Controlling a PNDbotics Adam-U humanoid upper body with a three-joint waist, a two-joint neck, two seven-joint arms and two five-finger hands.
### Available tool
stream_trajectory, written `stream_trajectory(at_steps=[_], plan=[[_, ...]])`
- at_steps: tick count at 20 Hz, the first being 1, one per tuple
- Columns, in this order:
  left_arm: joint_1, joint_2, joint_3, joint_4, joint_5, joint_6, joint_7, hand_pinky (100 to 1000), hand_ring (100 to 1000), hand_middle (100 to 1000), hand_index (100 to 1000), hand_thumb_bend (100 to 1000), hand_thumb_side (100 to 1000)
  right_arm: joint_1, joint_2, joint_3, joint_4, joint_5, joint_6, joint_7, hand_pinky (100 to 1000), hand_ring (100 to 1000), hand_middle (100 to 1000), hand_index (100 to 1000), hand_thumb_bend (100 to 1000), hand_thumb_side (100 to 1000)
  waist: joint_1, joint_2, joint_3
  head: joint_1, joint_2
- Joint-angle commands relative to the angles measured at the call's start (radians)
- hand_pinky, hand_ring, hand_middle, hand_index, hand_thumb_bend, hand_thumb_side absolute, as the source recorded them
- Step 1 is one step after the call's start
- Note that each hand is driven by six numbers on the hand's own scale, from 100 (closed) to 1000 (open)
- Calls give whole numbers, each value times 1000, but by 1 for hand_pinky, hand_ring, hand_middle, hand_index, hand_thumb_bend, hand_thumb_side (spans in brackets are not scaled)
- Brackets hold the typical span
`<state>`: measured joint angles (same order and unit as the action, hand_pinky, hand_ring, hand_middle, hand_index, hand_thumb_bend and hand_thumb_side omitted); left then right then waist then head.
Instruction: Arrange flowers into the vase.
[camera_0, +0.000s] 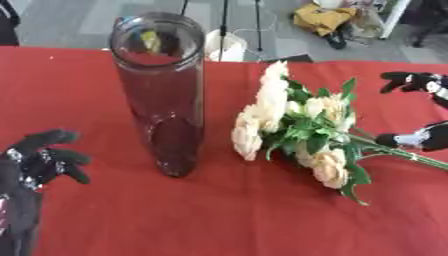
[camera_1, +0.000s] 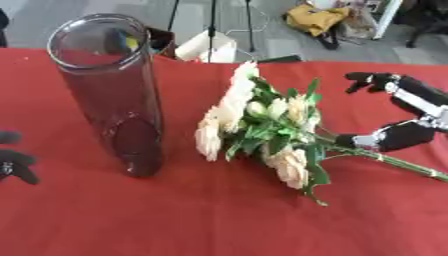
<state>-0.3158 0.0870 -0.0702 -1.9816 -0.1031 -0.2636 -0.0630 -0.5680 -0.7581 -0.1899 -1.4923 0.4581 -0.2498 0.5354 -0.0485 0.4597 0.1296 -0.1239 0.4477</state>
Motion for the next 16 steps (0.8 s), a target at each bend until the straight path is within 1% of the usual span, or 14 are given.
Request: stream_trajectory(at_steps=[1, 2, 4, 6, 9, 11, 16], plan=[[-3, 13, -11, -18, 1, -1, -4, 455, 598, 699, 806, 139, 1000, -9, -68, -2, 9, 31, 0, 23, 892, 1000, 811, 1000, 550, 458, -1, -25, 1, 3, -7], [-3, 13, -12, -18, 1, -1, -4, 455, 598, 699, 806, 139, 1000, -11, -71, 2, 18, 42, -1, 24, 891, 1000, 811, 1000, 549, 457, -1, -25, 1, 2, -7], [-4, 13, -12, -18, 1, -1, -5, 455, 598, 699, 806, 138, 1000, -14, -72, 6, 34, 56, -2, 20, 888, 1000, 805, 1000, 505, 443, 0, -25, 3, 0, -8], [-4, 14, -13, -18, 2, -2, -5, 455, 598, 699, 807, 139, 1000, -18, -73, 12, 51, 69, -3, 12, 902, 1000, 809, 1000, 498, 429, 1, -25, 5, -3, -8], [-3, 13, -13, -18, 2, -2, -6, 455, 598, 699, 807, 138, 1000, -24, -75, 21, 76, 89, -3, 3, 898, 1000, 817, 1000, 471, 417, 1, -24, 6, -5, -8], [-3, 13, -13, -18, 2, -2, -7, 455, 598, 699, 807, 138, 1000, -27, -76, 25, 87, 104, -5, -7, 898, 1000, 817, 1000, 471, 417, 1, -23, 6, -6, -8], [-3, 11, -14, -18, 1, -2, -8, 455, 598, 699, 807, 138, 1000, -36, -70, 39, 108, 154, -6, -40, 857, 1000, 808, 987, 483, 417, 2, -20, 8, -11, -10]])
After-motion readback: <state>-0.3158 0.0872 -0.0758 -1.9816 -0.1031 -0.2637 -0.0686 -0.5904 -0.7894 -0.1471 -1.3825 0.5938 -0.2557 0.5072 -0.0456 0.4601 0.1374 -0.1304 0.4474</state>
